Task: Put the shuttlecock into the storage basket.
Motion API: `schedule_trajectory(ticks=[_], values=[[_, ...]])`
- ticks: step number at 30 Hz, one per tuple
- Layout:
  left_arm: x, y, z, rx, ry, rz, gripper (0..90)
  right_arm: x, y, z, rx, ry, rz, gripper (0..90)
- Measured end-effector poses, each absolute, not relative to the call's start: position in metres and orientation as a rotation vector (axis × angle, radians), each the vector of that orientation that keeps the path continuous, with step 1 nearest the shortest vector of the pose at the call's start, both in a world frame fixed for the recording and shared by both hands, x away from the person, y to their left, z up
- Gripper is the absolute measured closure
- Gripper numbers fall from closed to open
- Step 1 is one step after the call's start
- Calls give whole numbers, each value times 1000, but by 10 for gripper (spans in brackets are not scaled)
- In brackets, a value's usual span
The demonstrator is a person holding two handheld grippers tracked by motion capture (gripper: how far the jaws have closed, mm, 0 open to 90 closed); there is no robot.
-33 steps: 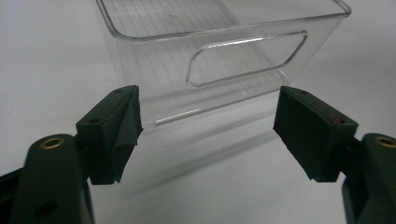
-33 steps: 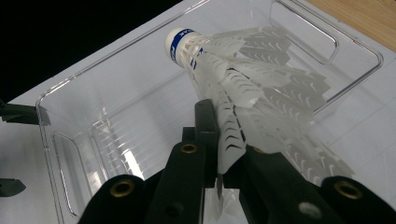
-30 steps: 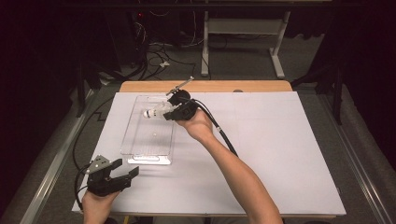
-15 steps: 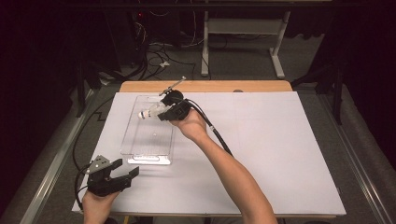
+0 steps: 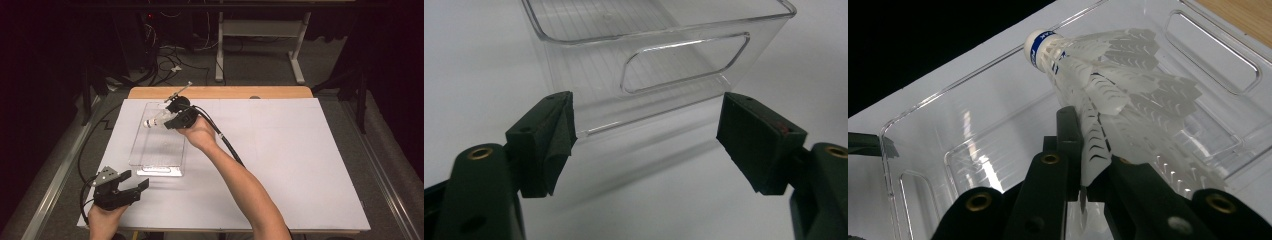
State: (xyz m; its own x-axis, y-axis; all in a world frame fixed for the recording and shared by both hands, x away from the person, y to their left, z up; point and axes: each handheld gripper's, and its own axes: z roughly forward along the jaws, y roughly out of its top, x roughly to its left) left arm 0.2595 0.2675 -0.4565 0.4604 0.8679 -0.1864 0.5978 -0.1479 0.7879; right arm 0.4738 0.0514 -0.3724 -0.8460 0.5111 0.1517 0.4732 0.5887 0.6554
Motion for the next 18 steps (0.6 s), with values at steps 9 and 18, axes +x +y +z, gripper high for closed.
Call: schedule_trajectory(ticks=[9, 18], values=[[260, 267, -457, 1854, 1235, 395, 244, 479, 55, -381, 886, 2757, 1072, 891], [260, 267, -457, 1857, 1233, 392, 244, 484, 59, -394, 922, 2768, 1037, 889]])
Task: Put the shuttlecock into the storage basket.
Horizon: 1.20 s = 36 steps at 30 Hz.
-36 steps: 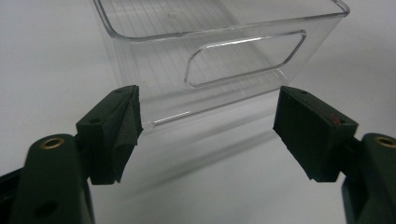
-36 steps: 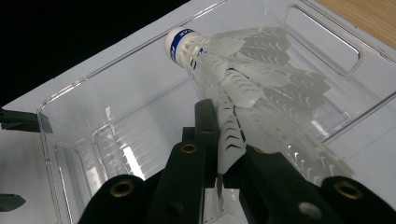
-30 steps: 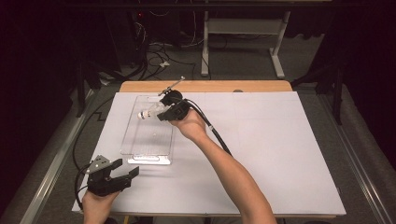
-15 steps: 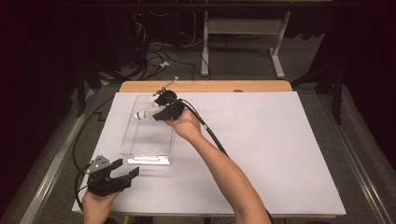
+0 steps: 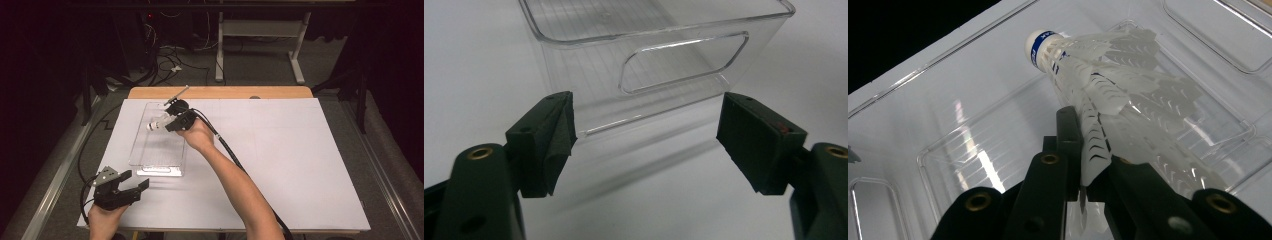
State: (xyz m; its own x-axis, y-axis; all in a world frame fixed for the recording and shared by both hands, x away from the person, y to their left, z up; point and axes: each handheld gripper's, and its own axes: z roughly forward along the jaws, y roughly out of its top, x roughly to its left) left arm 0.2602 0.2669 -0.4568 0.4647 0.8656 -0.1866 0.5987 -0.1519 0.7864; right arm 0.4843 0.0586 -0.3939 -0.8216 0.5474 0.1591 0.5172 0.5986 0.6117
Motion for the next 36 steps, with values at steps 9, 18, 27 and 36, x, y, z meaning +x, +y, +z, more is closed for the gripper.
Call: schedule_trajectory(ticks=[9, 18, 27, 36], values=[[261, 267, -457, 1858, 1234, 391, 243, 486, 61, -399, 927, 2772, 1017, 889], [261, 267, -457, 1858, 1235, 392, 244, 487, 65, -403, 922, 2779, 1009, 888], [261, 267, -457, 1857, 1235, 392, 244, 487, 69, -404, 909, 2779, 991, 886], [261, 267, -457, 1859, 1232, 392, 243, 487, 69, -406, 924, 2785, 973, 883]])
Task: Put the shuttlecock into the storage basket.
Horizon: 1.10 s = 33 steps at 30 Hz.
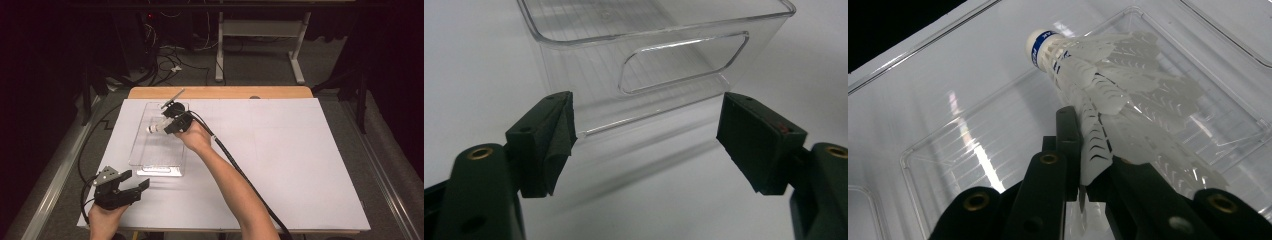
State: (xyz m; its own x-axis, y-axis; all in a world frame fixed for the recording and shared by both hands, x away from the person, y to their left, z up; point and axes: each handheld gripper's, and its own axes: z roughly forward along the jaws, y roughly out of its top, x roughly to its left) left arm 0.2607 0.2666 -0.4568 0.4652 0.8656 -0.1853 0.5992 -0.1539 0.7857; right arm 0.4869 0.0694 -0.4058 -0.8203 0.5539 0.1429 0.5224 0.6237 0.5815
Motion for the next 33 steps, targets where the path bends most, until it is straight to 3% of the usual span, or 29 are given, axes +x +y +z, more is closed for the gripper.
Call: schedule_trajectory(ticks=[24, 33], values=[[261, 267, -457, 1860, 1232, 391, 243, 488, 73, -411, 916, 2818, 942, 865], [260, 267, -457, 1858, 1232, 391, 243, 489, 73, -412, 914, 2841, 910, 801]])
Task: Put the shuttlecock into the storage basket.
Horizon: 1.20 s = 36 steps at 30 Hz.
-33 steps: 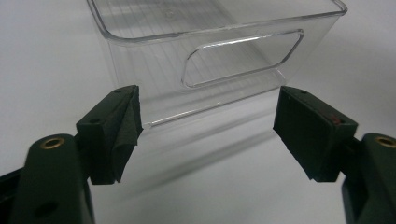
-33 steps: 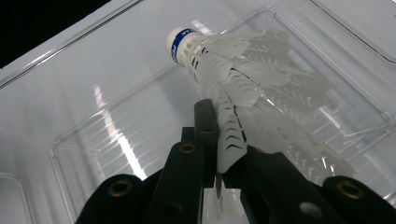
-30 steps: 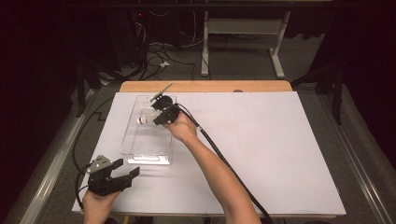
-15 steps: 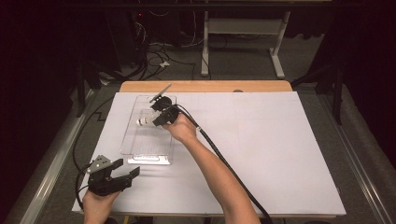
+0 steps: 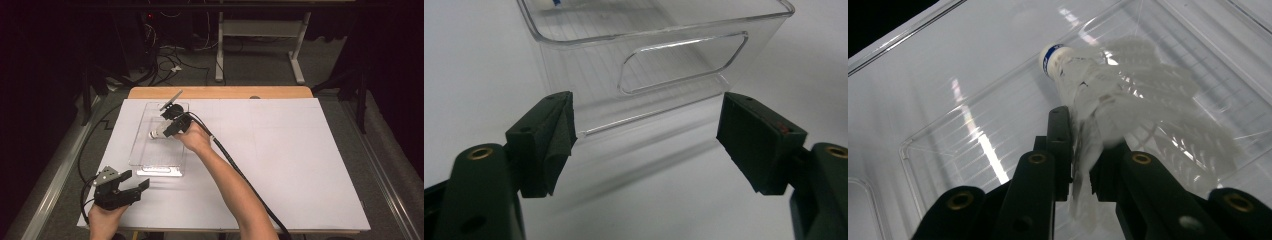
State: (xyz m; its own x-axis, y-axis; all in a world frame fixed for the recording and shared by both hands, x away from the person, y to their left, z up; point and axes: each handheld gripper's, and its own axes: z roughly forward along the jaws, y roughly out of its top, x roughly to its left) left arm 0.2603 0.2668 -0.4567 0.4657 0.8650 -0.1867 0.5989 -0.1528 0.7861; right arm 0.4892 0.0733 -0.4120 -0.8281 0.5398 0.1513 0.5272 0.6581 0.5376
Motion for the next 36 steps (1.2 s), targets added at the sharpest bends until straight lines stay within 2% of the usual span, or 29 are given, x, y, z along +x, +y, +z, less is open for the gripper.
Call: schedule_trajectory(ticks=[13, 31, 36], values=[[260, 267, -457, 1855, 1232, 390, 243, 492, 70, -413, 944, 2853, 910, 680], [261, 267, -457, 1858, 1232, 389, 243, 489, 59, -406, 970, 2850, 905, 651], [261, 266, -457, 1857, 1231, 390, 244, 485, 53, -399, 959, 2838, 925, 689]])
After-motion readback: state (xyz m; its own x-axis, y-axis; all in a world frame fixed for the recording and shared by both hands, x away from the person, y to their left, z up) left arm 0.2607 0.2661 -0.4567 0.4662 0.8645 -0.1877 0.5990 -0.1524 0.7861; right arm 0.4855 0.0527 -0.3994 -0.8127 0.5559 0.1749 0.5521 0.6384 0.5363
